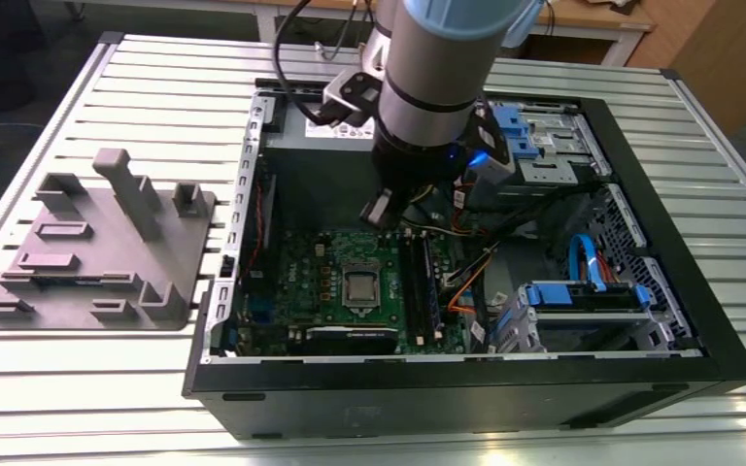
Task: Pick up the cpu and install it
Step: 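Install the first cpu locking lever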
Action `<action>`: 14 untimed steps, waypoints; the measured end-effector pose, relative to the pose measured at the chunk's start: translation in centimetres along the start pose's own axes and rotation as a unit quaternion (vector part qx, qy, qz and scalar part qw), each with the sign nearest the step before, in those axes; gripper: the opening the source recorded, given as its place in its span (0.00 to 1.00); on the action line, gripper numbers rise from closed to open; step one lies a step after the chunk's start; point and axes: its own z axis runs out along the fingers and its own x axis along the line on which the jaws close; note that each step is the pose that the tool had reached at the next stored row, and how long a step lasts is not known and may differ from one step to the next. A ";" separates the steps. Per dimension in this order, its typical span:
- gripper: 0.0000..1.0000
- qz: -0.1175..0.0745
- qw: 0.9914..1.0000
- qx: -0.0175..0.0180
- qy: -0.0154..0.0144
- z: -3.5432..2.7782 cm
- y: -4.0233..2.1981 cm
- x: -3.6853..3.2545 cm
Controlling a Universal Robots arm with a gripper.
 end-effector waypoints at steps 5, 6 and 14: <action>0.10 0.000 1.000 0.000 0.000 0.03 -0.27 0.74; 0.10 0.000 1.000 0.000 0.000 0.04 -0.31 0.94; 0.10 0.000 1.000 0.000 0.000 0.12 -0.46 1.88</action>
